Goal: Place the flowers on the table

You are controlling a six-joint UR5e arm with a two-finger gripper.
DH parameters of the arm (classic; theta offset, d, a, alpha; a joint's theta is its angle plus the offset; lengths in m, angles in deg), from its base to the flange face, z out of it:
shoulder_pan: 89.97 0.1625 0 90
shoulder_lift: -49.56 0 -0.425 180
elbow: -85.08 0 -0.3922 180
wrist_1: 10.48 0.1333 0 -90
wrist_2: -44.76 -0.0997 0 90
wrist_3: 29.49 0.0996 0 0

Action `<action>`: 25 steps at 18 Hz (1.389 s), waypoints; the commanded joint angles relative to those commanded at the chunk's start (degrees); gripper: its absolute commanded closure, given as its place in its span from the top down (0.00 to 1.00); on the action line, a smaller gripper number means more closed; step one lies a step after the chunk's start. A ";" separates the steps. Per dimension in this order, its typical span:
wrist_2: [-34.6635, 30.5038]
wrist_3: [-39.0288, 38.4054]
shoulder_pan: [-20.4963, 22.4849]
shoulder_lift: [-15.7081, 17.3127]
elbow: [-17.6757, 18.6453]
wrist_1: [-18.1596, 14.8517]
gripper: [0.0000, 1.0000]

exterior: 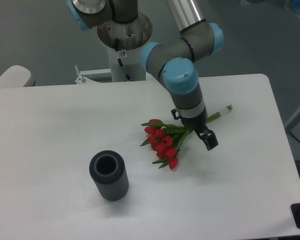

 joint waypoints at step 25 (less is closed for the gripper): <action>14.17 26.77 13.80 -8.80 -22.34 -11.25 1.00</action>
